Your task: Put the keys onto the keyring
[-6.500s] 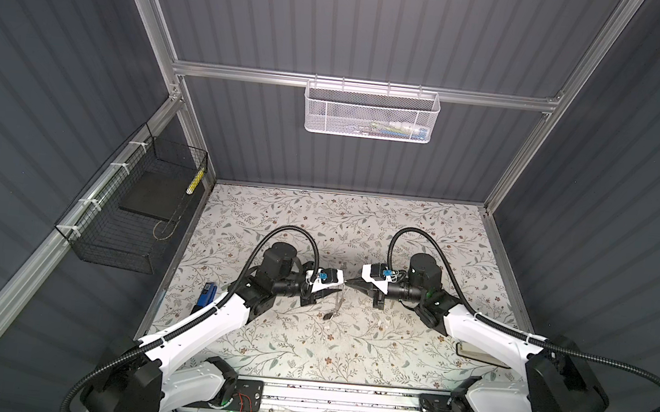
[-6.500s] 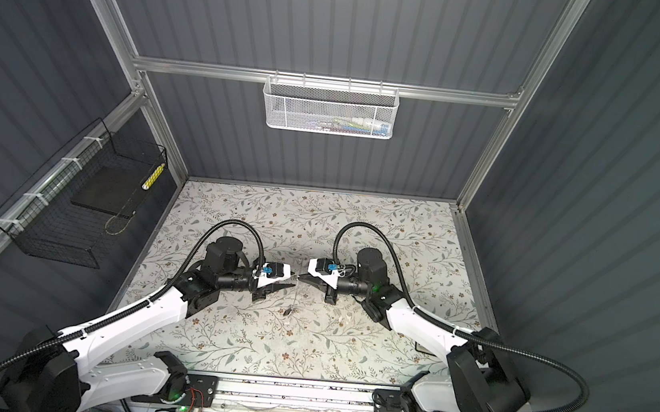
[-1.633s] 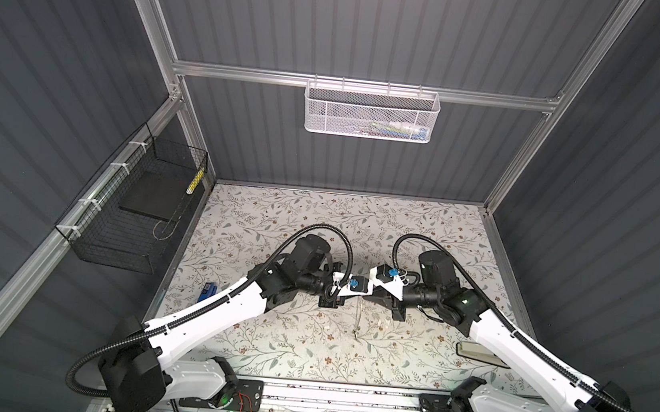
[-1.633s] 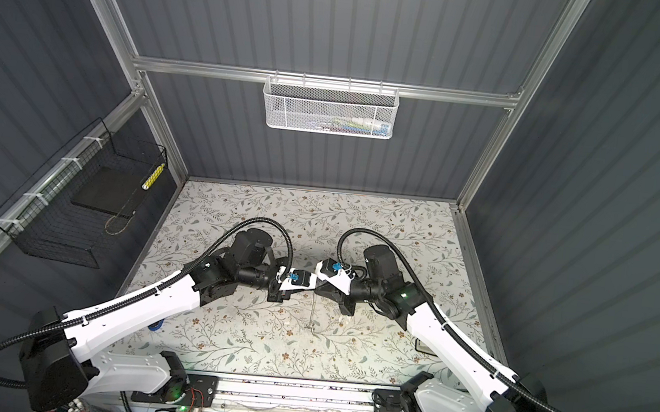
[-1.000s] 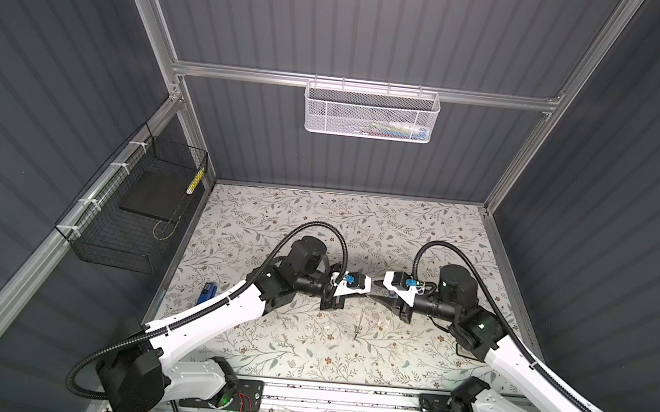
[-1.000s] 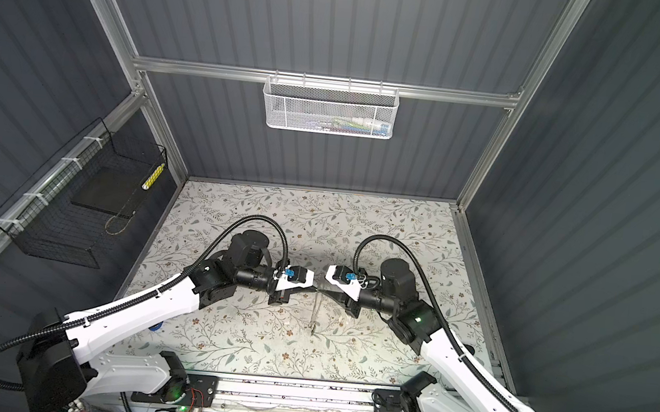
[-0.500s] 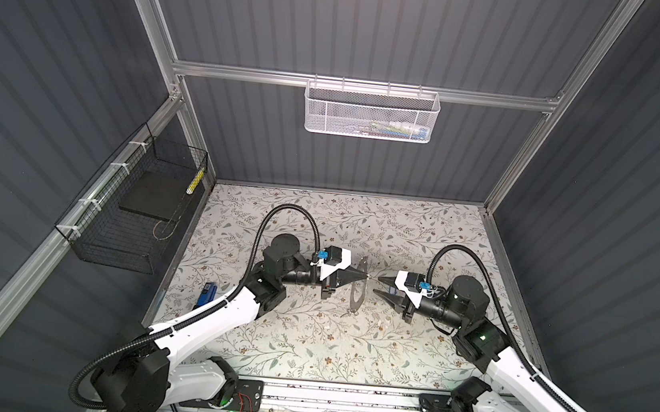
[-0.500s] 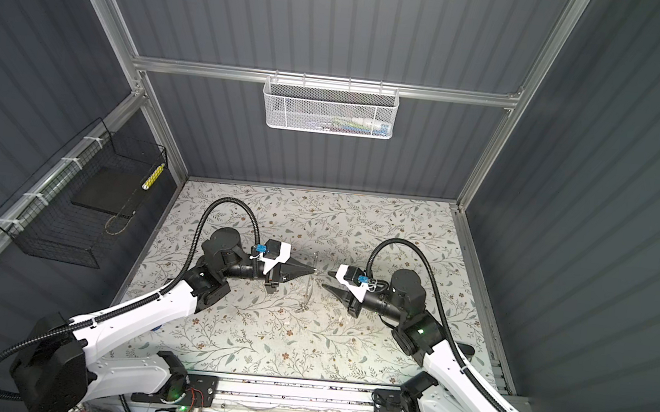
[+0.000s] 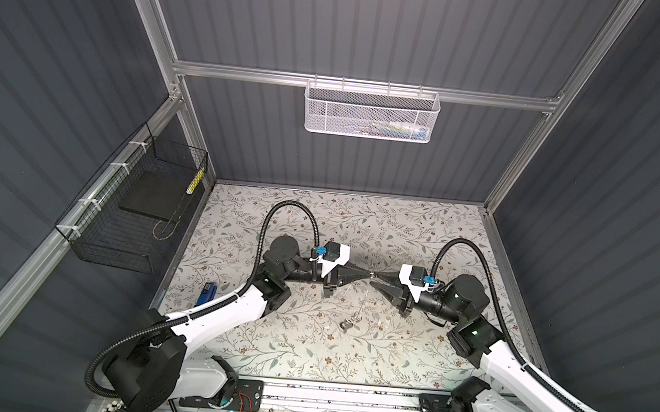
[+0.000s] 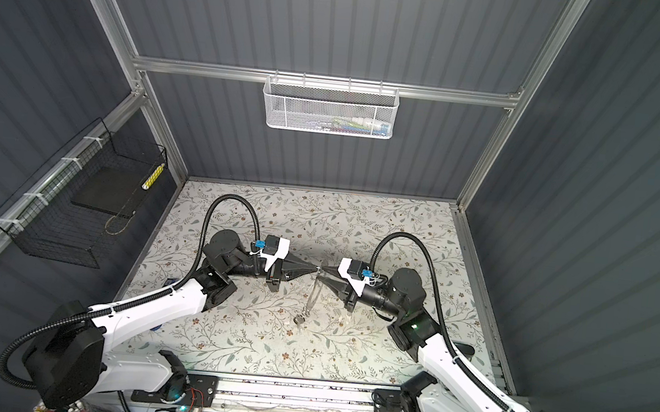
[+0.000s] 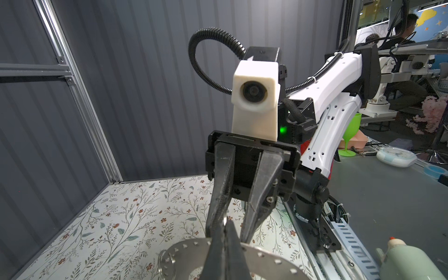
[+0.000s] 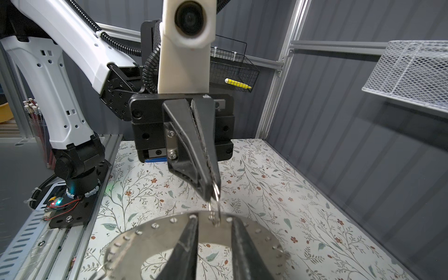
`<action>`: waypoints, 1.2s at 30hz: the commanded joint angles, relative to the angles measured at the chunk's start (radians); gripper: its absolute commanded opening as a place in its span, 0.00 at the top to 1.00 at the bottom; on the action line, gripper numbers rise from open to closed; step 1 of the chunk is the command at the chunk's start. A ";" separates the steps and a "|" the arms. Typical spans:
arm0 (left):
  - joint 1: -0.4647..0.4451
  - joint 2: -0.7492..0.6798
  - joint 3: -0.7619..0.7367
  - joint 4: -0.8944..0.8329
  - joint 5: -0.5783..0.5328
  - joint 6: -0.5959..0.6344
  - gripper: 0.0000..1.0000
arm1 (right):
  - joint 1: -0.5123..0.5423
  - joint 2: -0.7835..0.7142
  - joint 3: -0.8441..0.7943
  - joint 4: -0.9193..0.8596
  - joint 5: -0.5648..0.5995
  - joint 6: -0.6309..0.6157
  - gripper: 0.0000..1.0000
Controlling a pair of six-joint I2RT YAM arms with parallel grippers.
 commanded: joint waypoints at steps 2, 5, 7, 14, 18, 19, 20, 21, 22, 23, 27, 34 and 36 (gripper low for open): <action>0.002 0.001 0.011 0.053 0.032 -0.018 1.00 | -0.003 0.002 -0.012 0.048 -0.013 0.015 0.79; 0.002 0.000 0.014 0.050 0.040 -0.017 1.00 | -0.002 -0.002 -0.014 0.055 -0.015 0.009 0.83; 0.002 0.000 0.016 0.047 0.041 -0.018 1.00 | -0.002 -0.003 -0.014 0.056 -0.018 0.008 0.86; 0.002 0.006 0.026 0.025 0.059 -0.013 1.00 | -0.005 0.004 -0.013 0.066 -0.062 0.003 0.94; 0.002 0.006 0.036 -0.023 0.066 0.019 1.00 | -0.009 0.009 -0.019 0.095 -0.088 0.021 0.93; 0.002 0.006 0.036 -0.027 0.070 0.024 1.00 | -0.010 0.012 -0.019 0.099 -0.091 0.026 0.92; 0.002 0.006 0.037 -0.030 0.071 0.026 1.00 | -0.012 0.015 -0.017 0.099 -0.098 0.029 0.92; 0.002 0.007 0.039 -0.036 0.072 0.030 1.00 | -0.014 0.019 -0.014 0.096 -0.104 0.030 0.92; 0.002 0.007 0.041 -0.038 0.077 0.032 1.00 | -0.016 0.022 -0.014 0.099 -0.108 0.034 0.91; 0.002 0.007 0.042 -0.040 0.078 0.034 1.00 | -0.017 0.027 -0.011 0.103 -0.113 0.037 0.90; 0.002 0.001 0.043 -0.042 0.079 0.036 1.00 | -0.018 0.042 -0.010 0.119 -0.121 0.053 0.87; 0.002 -0.005 0.040 -0.057 0.079 0.047 1.00 | -0.019 0.046 -0.012 0.123 -0.132 0.050 0.93; 0.002 -0.007 0.038 -0.062 0.077 0.053 1.00 | -0.018 0.046 -0.009 0.102 -0.132 0.034 0.96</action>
